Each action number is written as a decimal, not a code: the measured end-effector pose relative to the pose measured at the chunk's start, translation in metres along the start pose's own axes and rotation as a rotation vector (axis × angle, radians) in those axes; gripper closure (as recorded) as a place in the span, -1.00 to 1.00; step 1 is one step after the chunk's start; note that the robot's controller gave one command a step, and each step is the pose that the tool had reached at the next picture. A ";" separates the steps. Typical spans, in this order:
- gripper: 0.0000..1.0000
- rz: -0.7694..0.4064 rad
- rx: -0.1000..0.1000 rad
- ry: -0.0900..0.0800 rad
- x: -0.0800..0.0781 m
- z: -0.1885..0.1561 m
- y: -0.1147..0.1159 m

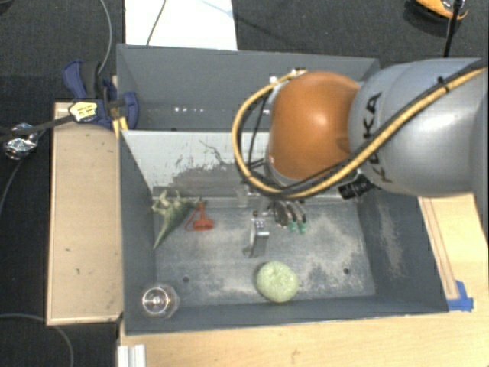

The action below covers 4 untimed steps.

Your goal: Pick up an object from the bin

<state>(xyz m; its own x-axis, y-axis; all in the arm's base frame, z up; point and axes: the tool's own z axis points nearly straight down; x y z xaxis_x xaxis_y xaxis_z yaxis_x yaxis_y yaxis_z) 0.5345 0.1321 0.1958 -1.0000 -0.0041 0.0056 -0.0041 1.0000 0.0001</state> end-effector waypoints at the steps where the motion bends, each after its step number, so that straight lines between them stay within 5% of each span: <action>1: -1.00 0.003 -0.001 -0.008 -0.002 -0.005 -0.001; 2: -1.00 -0.058 -0.003 -0.010 0.005 0.016 -0.022; 4: -1.00 -0.420 0.000 -0.009 0.028 0.057 -0.063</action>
Offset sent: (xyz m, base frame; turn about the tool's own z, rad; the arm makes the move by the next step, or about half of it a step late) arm -0.0187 -0.0634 -0.0540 -0.1452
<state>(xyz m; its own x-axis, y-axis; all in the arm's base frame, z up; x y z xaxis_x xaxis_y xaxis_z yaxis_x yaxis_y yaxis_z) 0.5062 0.0692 0.1384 -0.9113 -0.4118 -0.0040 -0.4118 0.9113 0.0003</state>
